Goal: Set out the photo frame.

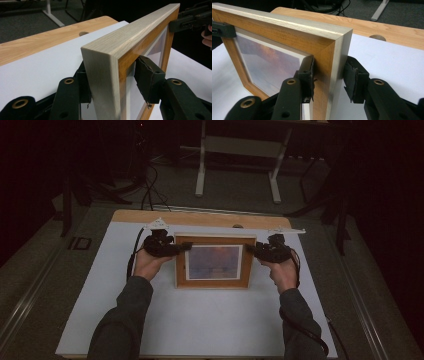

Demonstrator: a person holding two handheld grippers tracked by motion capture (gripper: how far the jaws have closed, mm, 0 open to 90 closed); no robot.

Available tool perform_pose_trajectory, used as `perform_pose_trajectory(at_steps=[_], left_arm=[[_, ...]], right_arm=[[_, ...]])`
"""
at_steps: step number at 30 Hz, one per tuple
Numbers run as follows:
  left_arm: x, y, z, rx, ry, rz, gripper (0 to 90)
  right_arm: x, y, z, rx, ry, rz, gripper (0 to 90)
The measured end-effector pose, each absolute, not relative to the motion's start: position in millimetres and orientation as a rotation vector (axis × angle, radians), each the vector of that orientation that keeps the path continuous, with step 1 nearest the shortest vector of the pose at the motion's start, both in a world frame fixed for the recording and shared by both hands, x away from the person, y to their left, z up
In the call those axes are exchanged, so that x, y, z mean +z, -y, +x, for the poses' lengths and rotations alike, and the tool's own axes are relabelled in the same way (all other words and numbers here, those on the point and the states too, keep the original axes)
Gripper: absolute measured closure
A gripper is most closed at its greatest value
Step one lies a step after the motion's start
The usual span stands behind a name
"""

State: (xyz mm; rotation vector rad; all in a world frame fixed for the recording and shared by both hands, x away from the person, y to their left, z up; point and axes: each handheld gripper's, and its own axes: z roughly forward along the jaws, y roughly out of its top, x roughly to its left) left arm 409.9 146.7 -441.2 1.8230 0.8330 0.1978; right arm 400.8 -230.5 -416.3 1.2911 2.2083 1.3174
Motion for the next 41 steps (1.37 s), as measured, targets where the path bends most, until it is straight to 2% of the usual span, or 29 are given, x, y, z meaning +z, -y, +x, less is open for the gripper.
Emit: perform_pose_trajectory(at_steps=[10,18,35,41], left_arm=[[-442.1,-146.9,410.3,0.159,-0.848,1.808,51.3],[-441.8,-146.0,407.5,0.179,-0.888,1.802,41.3],[-438.2,-172.9,385.3,0.218,-0.907,1.754,36.1],[-443.2,-187.2,362.0,0.284,-1.021,1.762,36.0]], right_arm=[[-416.9,232.8,393.5,1.338,-2.205,1.307,62.0],[-416.4,235.2,392.2,1.355,-2.221,1.295,61.1],[-416.9,245.1,385.9,1.352,-2.240,1.263,42.4],[-417.6,251.5,379.6,1.360,-2.244,1.253,39.9]])
